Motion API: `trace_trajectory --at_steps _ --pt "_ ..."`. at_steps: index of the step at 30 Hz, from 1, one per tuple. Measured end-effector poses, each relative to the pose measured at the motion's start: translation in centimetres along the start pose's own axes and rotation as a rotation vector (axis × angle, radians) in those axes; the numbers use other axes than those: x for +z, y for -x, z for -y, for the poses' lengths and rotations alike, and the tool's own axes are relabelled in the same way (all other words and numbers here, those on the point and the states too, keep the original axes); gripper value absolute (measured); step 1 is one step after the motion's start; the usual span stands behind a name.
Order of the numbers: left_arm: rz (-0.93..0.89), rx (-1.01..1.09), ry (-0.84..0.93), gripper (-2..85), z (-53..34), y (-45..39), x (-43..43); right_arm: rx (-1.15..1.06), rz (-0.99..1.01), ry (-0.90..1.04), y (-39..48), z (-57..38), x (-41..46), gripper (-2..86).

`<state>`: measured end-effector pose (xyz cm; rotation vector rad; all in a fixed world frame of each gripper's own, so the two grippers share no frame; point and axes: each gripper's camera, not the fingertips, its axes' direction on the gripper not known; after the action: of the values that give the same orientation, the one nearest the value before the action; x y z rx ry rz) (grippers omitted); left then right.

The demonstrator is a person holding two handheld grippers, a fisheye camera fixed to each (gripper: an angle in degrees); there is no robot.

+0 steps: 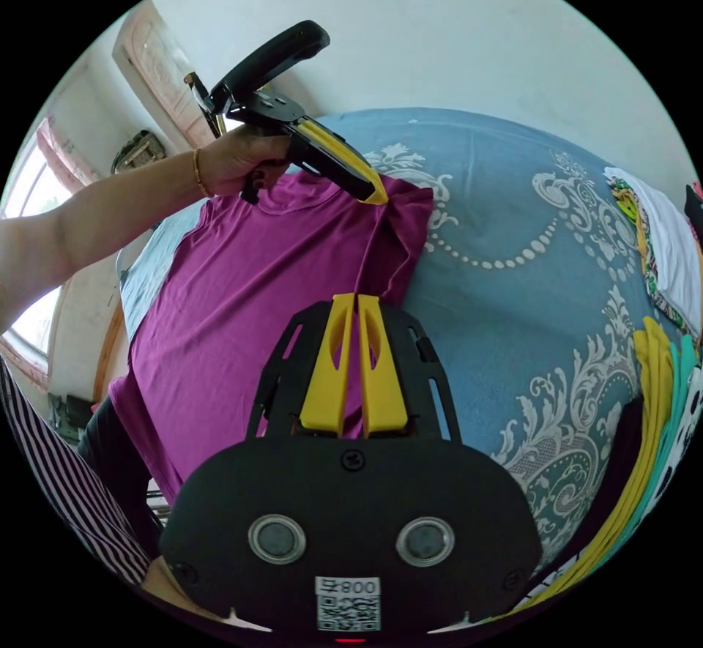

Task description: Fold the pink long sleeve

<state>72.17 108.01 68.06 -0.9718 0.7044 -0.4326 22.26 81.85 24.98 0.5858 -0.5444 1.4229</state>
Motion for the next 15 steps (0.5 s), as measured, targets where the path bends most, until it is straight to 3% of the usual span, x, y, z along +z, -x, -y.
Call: trace_trajectory --at_steps 9,12,15 --pt "-0.131 -0.023 -0.127 4.7 -2.4 1.2 -1.9 0.000 0.135 -0.068 -1.9 1.9 -1.2 2.1" --pt "-0.045 0.060 -0.071 6.9 -1.9 -0.4 -1.4 0.019 0.195 -0.125 -3.2 2.2 -2.5 3.4" --pt "0.057 0.132 0.008 7.8 -1.6 -1.5 -0.5 0.076 0.101 -0.175 -4.2 2.5 -3.9 5.4"
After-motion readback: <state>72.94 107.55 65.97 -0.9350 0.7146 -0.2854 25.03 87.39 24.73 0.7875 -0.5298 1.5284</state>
